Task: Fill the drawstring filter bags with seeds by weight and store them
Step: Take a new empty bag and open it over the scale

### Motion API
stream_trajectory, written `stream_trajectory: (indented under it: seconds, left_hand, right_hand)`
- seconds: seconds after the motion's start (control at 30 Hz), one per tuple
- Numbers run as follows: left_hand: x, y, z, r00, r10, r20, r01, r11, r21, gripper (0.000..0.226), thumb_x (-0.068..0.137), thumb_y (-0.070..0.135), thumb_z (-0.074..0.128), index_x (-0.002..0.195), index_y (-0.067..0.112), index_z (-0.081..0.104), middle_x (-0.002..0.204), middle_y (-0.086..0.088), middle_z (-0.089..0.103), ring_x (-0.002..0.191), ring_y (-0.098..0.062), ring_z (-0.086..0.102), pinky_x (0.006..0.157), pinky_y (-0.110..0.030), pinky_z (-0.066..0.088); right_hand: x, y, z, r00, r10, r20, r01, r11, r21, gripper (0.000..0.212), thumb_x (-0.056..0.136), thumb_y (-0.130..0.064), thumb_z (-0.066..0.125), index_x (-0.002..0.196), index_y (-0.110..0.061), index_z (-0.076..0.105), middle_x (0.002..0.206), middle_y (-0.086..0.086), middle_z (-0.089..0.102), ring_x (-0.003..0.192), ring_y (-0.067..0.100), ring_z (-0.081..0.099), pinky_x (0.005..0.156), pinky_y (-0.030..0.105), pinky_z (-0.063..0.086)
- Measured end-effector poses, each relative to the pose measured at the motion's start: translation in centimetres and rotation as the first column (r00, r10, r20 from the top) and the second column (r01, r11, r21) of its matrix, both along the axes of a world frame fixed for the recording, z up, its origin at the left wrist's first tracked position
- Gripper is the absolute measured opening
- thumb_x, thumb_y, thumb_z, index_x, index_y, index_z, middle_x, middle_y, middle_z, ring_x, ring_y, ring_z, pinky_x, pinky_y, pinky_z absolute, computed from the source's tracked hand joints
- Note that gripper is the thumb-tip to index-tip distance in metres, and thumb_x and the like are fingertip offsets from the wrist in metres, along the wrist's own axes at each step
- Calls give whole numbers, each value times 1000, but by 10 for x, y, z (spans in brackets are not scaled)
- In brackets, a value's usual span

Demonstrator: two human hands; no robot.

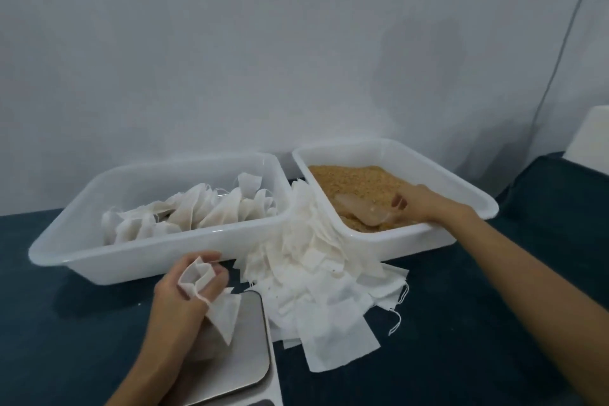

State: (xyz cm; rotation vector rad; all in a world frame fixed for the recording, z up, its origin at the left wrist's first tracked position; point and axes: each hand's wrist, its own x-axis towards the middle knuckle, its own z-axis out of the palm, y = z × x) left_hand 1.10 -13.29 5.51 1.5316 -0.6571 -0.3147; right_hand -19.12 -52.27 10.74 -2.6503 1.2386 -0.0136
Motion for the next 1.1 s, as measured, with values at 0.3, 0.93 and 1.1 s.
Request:
stream_trajectory:
  seconds: [0.3, 0.93, 1.1]
  left_hand:
    - [-4, -12, 7, 989, -122, 81, 124, 992, -22, 37, 78, -21, 75, 102, 7, 72, 81, -14, 75, 73, -10, 71, 71, -12, 57]
    - [-13, -37, 5, 988, -120, 93, 119, 993, 21, 57, 58, 17, 100, 108, 25, 74, 87, -7, 73, 80, -16, 69, 84, -39, 55]
    - [-20, -34, 12, 986, -155, 57, 157, 987, -43, 41, 67, 26, 83, 107, 28, 74, 90, -5, 74, 79, -13, 72, 80, -33, 55]
  right_hand:
    - [25, -13, -4, 989, -16, -148, 1, 995, -98, 9, 82, -21, 71, 88, -17, 67, 88, -2, 67, 76, 14, 60, 64, 28, 50]
    - [15, -29, 1, 957, 233, -176, -262, 951, -166, 9, 87, -12, 68, 94, -16, 64, 94, -2, 62, 88, 19, 57, 77, 32, 48]
    - [9, -23, 0, 956, 274, -102, -282, 957, -73, 20, 79, -15, 80, 74, -18, 60, 78, -8, 55, 74, 14, 50, 65, 26, 41]
